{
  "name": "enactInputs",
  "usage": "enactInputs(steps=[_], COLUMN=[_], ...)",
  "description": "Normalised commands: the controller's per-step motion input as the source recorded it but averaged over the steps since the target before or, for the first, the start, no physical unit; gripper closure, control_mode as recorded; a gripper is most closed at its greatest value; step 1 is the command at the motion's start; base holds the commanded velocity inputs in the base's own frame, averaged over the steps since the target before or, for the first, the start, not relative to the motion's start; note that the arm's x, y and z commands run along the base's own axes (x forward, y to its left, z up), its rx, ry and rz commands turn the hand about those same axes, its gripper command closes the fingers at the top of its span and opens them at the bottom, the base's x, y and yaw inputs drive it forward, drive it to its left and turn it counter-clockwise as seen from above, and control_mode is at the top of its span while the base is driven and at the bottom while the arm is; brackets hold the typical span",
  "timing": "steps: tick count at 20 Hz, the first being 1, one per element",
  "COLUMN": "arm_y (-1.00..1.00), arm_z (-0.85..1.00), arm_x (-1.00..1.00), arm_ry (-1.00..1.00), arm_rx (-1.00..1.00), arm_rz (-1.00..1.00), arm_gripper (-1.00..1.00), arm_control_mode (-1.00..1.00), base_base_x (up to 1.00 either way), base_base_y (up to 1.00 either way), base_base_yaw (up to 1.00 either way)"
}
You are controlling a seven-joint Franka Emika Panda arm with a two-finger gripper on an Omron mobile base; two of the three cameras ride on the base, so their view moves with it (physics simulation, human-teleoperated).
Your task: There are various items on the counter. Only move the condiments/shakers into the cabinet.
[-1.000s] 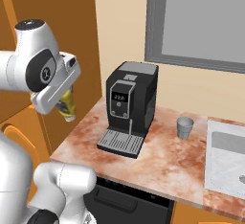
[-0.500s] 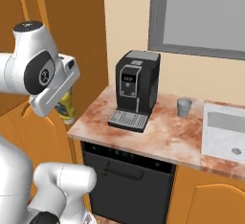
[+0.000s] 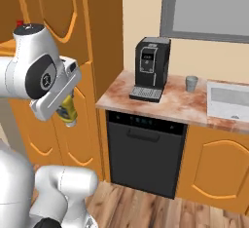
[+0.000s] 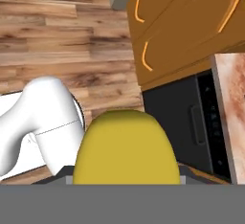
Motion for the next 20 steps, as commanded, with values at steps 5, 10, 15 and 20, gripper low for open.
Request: enactInputs(steps=[5, 10, 15, 20], arm_y=[0.00, 0.00, 0.00, 0.00], arm_z=[0.00, 0.00, 0.00, 0.00], arm_x=[0.00, 0.00, 0.00, 0.00], arm_ry=[0.00, 0.00, 0.00, 0.00], arm_rx=[0.00, 0.00, 0.00, 0.00], arm_rz=[0.00, 0.00, 0.00, 0.00], arm_gripper=[1.00, 1.00, 1.00, 1.00], arm_control_mode=[1.00, 1.00, 1.00, 1.00], base_base_x=[-0.59, -0.27, 0.21, 0.48], base_base_y=[0.92, 0.96, 0.58, 0.31], base_base_yaw=[-0.10, -0.10, -0.06, -0.01])
